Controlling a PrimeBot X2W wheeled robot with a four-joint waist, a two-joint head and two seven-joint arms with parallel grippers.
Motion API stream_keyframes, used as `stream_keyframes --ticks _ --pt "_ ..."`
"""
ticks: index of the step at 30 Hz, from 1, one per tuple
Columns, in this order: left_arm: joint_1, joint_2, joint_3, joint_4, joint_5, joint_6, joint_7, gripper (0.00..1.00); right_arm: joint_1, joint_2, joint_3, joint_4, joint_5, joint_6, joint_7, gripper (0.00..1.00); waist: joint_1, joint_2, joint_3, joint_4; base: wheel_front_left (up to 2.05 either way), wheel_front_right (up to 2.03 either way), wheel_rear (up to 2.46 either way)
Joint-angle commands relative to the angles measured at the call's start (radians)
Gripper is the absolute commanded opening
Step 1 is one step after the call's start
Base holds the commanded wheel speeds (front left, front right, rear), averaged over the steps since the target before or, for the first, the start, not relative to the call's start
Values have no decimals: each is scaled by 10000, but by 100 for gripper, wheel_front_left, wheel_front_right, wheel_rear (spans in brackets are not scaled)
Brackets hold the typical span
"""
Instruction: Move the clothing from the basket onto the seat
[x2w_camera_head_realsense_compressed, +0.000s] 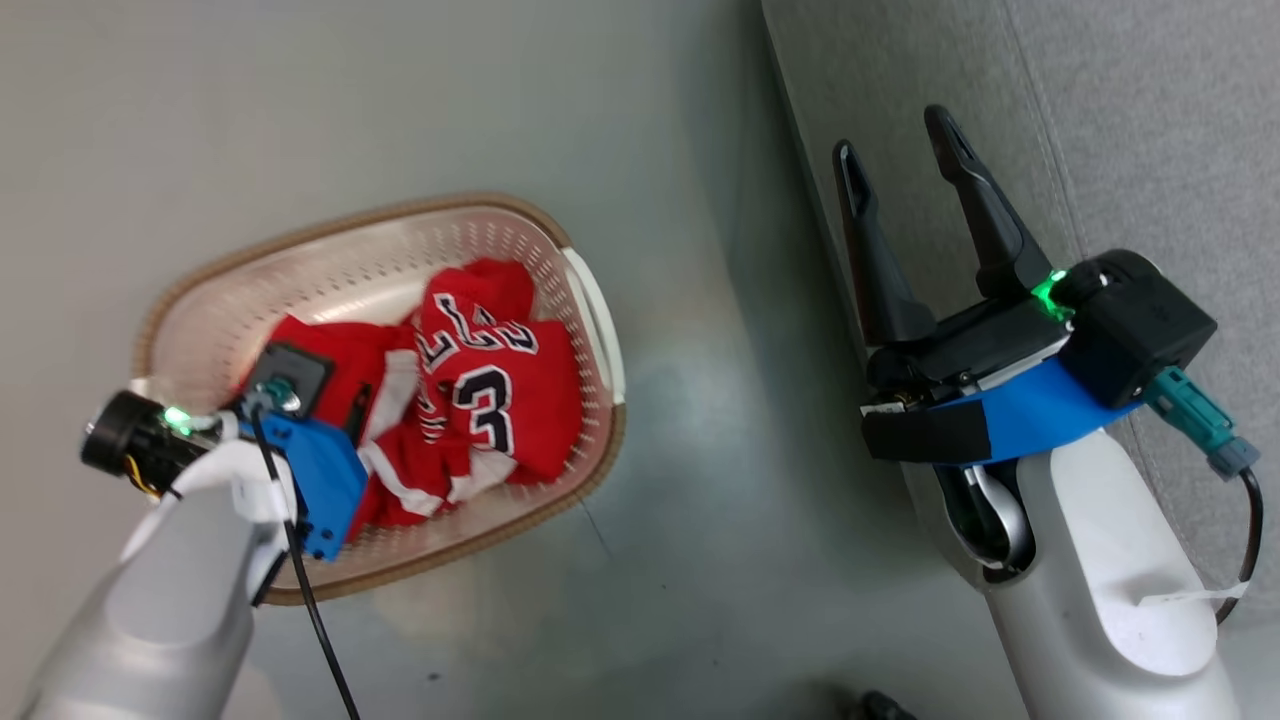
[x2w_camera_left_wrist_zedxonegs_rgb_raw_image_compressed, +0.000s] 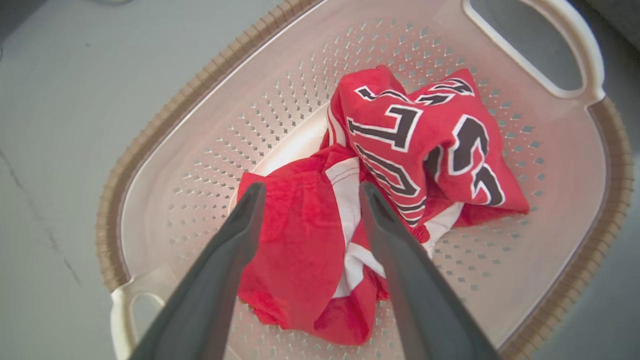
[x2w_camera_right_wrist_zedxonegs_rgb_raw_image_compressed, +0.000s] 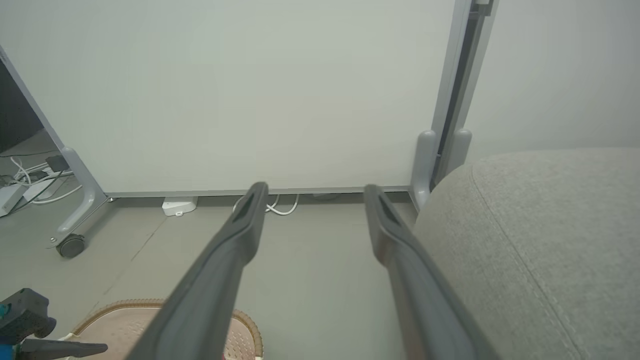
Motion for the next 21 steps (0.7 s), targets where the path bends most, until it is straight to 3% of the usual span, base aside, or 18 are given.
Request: stream_keyframes --ticks 1,13,21 --pt "-407 179 -102 103 -114 -8 86 100 -285 -14 87 -56 136 4 -82 100 -2 0 1015 -680 0 0 0" --pt "-1551 1013 -951 906 143 -5 991 100 -951 -14 788 -270 1065 4 -196 100 -2 0 2564 -1449 0 0 0" --pt "-1867 1340 -1432 1147 715 457 1563 100 -929 -12 933 -447 1342 4 -199 100 -2 0 2909 -1626 0 0 0"
